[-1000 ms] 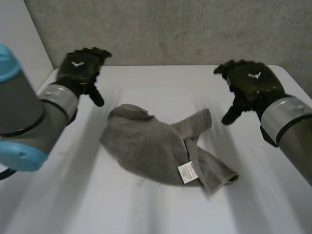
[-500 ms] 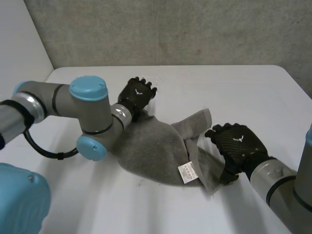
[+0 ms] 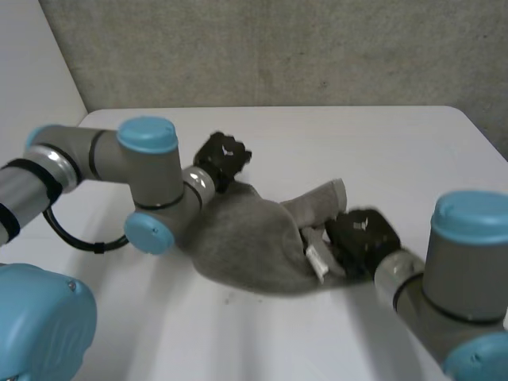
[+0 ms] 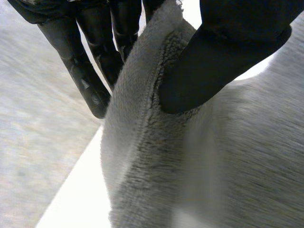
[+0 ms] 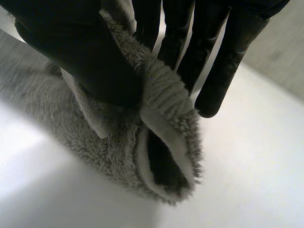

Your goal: Fold the towel.

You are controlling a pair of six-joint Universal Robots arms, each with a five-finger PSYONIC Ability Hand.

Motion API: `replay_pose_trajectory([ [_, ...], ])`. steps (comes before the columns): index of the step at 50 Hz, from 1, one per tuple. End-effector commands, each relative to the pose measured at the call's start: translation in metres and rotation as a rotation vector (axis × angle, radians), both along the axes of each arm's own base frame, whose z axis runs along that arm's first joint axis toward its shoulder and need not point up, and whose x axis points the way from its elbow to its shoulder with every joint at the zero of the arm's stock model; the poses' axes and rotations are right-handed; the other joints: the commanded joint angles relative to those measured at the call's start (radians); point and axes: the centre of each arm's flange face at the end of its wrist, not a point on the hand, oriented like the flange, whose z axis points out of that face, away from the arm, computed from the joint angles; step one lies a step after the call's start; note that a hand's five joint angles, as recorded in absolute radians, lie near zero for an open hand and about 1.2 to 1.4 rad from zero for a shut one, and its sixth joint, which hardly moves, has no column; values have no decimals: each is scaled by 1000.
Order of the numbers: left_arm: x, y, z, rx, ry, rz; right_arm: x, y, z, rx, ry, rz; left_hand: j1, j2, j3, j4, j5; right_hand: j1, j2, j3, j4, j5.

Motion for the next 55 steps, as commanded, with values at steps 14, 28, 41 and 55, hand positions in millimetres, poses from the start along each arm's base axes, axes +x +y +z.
replay_pose_trajectory([
  [14,95,-26,280,-477,665,272,1,-89,220,-648,-350,-189,236,194,196,195,210,461,227,230,217,264],
  [28,122,4,87,242,406,404,-5,-104,89,-17,-221,-113,236,194,196,195,210,461,227,230,217,264],
  [41,136,54,65,327,361,406,-37,-100,60,161,-137,-152,236,194,196,195,210,-190,-424,-421,-434,-387],
  [55,147,87,112,205,428,375,-51,-66,65,75,-157,-164,236,194,196,195,210,-334,-567,-565,-578,-530],
])
